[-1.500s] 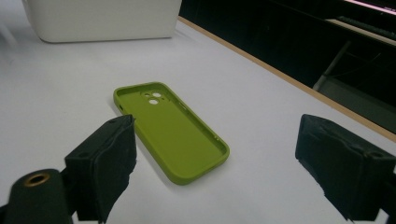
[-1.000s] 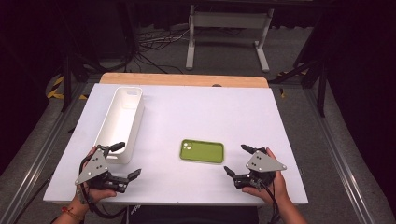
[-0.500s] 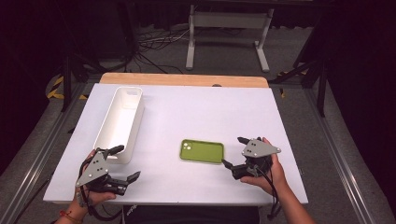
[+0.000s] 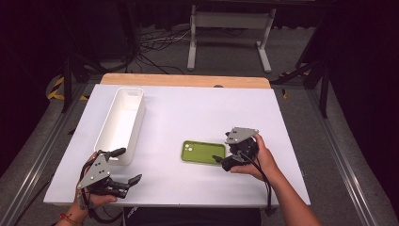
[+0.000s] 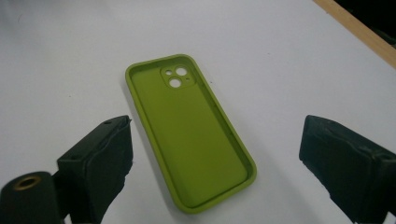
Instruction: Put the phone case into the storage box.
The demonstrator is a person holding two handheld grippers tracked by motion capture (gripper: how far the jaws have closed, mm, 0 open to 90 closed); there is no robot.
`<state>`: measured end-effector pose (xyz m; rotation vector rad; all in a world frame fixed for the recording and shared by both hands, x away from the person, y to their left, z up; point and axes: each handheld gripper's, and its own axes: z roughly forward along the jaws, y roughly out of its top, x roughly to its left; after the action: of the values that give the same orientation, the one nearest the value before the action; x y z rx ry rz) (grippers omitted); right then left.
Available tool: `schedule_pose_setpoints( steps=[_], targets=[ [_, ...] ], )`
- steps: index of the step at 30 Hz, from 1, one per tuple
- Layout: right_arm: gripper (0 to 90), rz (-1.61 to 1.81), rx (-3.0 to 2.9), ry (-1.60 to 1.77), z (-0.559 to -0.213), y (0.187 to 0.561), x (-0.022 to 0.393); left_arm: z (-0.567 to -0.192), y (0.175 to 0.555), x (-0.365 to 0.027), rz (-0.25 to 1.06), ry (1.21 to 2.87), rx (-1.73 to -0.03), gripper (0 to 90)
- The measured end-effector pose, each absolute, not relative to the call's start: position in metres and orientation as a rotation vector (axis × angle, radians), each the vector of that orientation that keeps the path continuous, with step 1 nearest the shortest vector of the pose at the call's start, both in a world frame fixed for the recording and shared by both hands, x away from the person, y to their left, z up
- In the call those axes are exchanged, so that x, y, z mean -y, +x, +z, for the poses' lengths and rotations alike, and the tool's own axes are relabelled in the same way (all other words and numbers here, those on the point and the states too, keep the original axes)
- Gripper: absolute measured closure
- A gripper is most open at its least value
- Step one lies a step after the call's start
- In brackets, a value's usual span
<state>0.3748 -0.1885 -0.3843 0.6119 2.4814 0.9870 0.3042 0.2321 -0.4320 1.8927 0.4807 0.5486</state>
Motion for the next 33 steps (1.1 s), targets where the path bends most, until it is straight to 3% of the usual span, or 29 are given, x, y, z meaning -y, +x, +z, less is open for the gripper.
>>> schedule_pose_setpoints(
  steps=[33],
  targets=[
    [22.7, 0.624, -2.756, 0.555, -0.4, 0.458, 0.111, -0.435, 0.303, -0.23, 0.528, 1.93, -0.458, 3.8]
  ],
)
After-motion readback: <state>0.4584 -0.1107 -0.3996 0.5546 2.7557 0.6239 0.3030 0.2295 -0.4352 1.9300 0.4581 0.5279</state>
